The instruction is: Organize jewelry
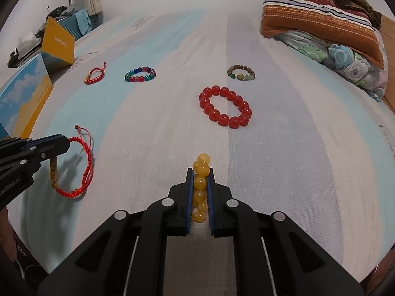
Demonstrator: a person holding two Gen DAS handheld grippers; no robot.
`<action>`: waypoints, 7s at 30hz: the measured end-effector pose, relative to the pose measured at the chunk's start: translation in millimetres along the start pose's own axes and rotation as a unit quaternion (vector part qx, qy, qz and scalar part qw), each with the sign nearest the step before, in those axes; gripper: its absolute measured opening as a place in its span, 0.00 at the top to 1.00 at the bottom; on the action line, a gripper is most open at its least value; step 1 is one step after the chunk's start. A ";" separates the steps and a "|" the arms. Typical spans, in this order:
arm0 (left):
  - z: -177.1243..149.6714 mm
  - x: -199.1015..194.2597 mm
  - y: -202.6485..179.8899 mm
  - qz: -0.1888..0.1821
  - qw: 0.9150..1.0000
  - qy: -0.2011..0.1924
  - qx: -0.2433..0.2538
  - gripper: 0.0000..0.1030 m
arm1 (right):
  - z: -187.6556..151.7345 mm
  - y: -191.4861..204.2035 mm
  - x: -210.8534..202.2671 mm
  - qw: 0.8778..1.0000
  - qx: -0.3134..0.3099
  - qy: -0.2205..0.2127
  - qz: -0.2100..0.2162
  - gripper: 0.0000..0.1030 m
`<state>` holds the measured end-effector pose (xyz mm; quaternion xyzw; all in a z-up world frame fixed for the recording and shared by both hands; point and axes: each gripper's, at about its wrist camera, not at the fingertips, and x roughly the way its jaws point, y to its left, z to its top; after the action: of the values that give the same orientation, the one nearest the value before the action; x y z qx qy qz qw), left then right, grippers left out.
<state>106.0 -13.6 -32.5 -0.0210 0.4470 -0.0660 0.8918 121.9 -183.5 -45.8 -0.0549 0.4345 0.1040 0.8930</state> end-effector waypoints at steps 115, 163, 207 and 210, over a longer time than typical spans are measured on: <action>-14.5 -189.6 351.6 0.196 0.960 0.008 -0.197 0.93 | 127.8 422.0 -43.0 0.969 -0.189 0.043 0.155 0.91; -6.3 -245.5 326.7 0.244 0.943 -0.032 -0.223 0.11 | 151.9 377.0 -56.3 0.977 -0.164 0.038 0.127 0.10; 110.0 -61.4 38.1 0.113 0.991 -0.046 -0.055 0.05 | 122.3 -27.8 -44.0 0.998 0.025 -0.027 -0.051 0.07; 116.3 -27.7 21.7 0.109 0.992 -0.036 -0.045 0.05 | 112.3 -50.5 -26.3 0.998 0.040 -0.017 -0.053 0.07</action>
<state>184.8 9.1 57.1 -0.0142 0.4166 0.0528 0.9075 203.8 -215.0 44.5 -0.0400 0.4193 0.0402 0.9061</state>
